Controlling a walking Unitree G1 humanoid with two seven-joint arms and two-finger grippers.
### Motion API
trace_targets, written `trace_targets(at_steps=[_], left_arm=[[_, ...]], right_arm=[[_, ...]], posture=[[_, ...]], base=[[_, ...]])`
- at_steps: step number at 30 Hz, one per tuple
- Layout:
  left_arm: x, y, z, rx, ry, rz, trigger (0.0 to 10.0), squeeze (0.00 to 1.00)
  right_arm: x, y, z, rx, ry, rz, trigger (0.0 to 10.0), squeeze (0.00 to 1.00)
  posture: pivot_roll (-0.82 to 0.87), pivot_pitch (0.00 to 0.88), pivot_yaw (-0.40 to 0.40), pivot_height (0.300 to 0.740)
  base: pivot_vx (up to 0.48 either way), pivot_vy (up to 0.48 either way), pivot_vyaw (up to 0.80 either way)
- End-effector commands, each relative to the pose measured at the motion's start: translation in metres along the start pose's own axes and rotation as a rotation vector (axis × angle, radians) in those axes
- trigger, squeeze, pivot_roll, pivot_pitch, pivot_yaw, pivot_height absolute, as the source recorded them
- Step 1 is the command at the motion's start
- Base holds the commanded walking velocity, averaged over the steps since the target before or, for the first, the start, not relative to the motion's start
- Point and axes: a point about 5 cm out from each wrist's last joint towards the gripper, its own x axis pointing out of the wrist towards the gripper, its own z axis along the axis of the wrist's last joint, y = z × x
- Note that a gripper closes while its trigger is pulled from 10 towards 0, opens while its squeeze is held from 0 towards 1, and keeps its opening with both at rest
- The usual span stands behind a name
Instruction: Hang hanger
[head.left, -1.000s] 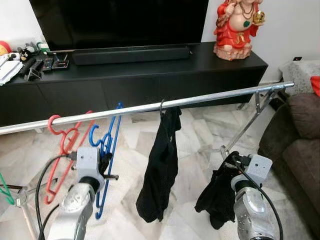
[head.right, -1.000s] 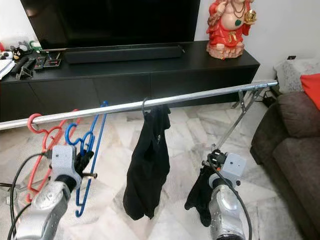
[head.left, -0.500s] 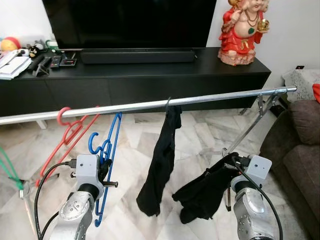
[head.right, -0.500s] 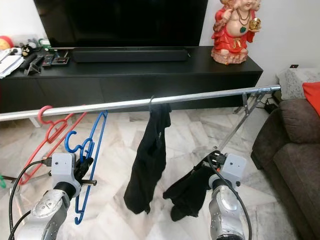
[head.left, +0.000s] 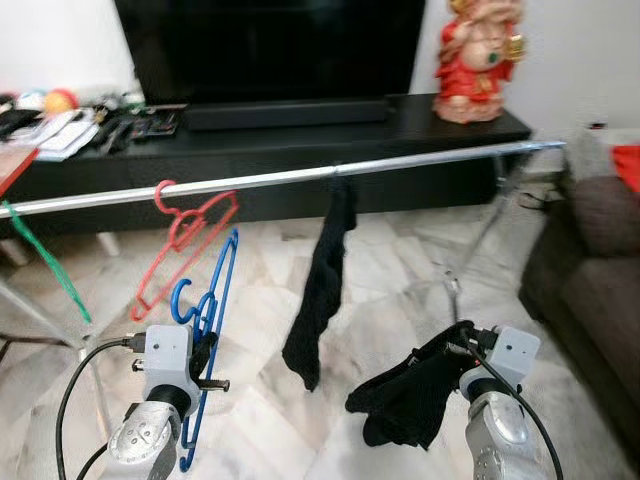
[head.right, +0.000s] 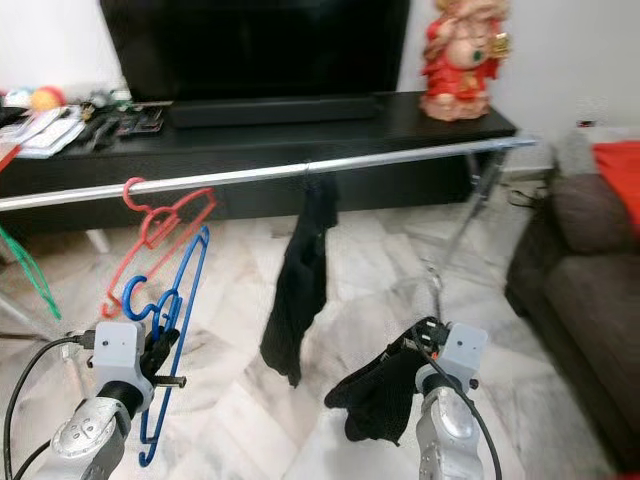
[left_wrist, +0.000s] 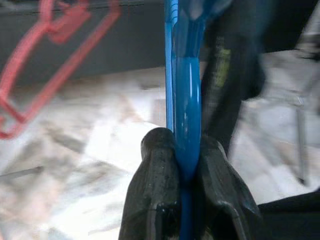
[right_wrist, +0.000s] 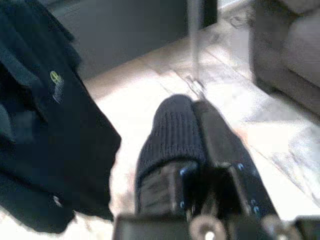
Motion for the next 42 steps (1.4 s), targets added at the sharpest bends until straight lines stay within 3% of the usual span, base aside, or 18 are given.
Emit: trace_targets(at_steps=[1,34,42], left_arm=[[-0.0029,0.0007,0.0004,-0.003,0.006,0.006,10.0,0.00],[-0.0083,0.0023,0.0005,0.003,0.029,0.021,10.0,0.00],[-0.0104,0.0022,-0.0001,0.015,0.032,0.007,10.0,0.00]], right_arm=[[0.0038,0.0054,0.0111,-0.008,-0.044,0.021,10.0,0.00],[0.0033,0.0083,0.0084,-0.007,-0.029,0.032,10.0,0.00],[0.0036,0.0098,0.0084,-0.006,-0.028,0.036,10.0,0.00]], posture=[[0.03,0.109,-0.014,0.740],[0.04,0.140,-0.015,0.740],[0.05,0.144,-0.016,0.740]], base=[[0.000,0.000,0.00],[0.000,0.447,0.00],[0.000,0.000,0.00]])
